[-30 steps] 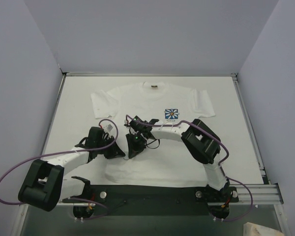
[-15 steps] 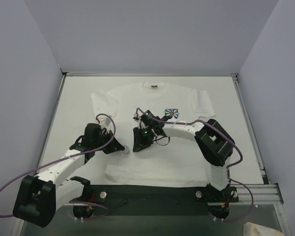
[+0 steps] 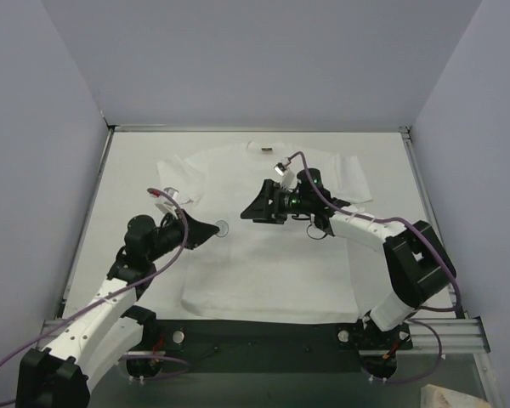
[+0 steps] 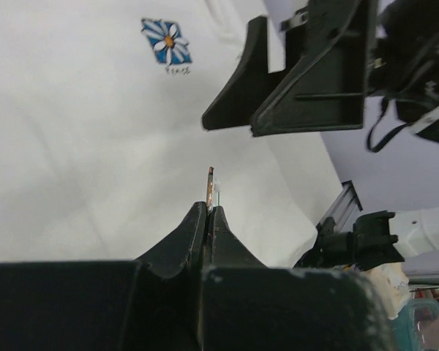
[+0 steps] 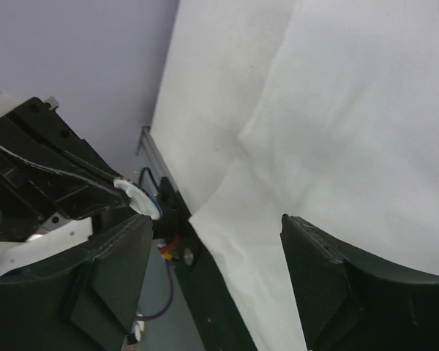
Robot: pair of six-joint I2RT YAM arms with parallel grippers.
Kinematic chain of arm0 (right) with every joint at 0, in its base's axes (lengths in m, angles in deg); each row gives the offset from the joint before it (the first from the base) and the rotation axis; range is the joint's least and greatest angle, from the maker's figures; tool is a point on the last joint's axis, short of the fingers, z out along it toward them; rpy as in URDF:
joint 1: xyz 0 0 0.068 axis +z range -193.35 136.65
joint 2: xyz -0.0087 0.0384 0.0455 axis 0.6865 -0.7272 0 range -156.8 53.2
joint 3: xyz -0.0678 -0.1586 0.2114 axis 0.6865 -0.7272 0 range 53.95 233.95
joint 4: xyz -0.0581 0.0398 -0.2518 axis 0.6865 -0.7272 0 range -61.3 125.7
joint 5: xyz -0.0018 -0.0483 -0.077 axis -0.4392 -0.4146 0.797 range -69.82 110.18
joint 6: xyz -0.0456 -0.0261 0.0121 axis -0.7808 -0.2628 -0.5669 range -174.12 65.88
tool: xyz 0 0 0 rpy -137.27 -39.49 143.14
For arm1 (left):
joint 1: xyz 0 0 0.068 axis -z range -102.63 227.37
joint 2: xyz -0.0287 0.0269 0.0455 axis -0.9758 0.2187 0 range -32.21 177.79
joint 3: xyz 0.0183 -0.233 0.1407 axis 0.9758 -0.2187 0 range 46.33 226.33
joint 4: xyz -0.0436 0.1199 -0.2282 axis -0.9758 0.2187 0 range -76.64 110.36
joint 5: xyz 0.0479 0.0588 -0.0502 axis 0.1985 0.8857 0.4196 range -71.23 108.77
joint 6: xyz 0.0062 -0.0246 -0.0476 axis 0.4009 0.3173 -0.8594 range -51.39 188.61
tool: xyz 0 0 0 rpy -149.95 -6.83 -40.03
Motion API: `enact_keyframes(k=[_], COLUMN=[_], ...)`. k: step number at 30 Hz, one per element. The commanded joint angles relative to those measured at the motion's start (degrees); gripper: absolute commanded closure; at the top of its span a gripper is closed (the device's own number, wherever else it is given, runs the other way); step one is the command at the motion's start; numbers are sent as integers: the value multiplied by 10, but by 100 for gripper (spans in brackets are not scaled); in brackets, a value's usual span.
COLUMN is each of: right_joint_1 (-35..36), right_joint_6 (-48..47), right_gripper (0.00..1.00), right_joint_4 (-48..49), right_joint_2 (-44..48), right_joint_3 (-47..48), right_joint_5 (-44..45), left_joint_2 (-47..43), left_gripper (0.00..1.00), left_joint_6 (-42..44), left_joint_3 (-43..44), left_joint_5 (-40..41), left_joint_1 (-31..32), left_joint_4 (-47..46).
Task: Pin the brooch onto the clothing
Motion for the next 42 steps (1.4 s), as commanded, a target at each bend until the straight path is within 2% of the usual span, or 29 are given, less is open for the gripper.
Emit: enact_keyframes(k=[1, 3, 9, 20, 23, 27, 32, 35, 36, 38, 40, 42], right_joint_1=[9, 16, 46, 77, 80, 75, 56, 44, 35, 27, 18, 14], right_joint_6=[146, 184, 210, 199, 201, 185, 140, 73, 55, 15, -39, -80], right_gripper=[30, 34, 48, 67, 87, 100, 100, 100, 100, 100, 100, 100], right_joint_4=[279, 339, 372, 356, 354, 340, 272, 204, 189, 144, 108, 40], right_joint_2=[-9, -17, -28, -29, -32, -25, -3, 10, 12, 18, 26, 31], right_joint_3=[-38, -44, -17, -4, -2, -6, 17, 31, 39, 51, 67, 77], right_joint_5=[-84, -87, -91, -89, -91, -91, -107, -129, -135, -166, -185, -210], left_joint_2=[-35, -42, -28, -53, -54, -53, -43, -41, -40, -37, -29, -20], left_gripper=[100, 100, 100, 100, 100, 100, 100, 82, 65, 50, 40, 38], left_joint_6=[-66, -73, -78, -90, -89, -79, -59, -45, -40, -38, -32, -23], left_joint_3=[-33, -35, -6, -22, -19, -12, 14, 28, 31, 46, 56, 71], left_joint_5=[-12, -7, -24, -2, 0, 1, -14, -30, -39, -50, -76, -107], left_joint_1=[2, 4, 13, 16, 16, 17, 16, 14, 15, 13, 11, 11], left_joint_4=[-186, -203, -204, -201, -192, -183, -159, -157, -158, -158, -159, -159])
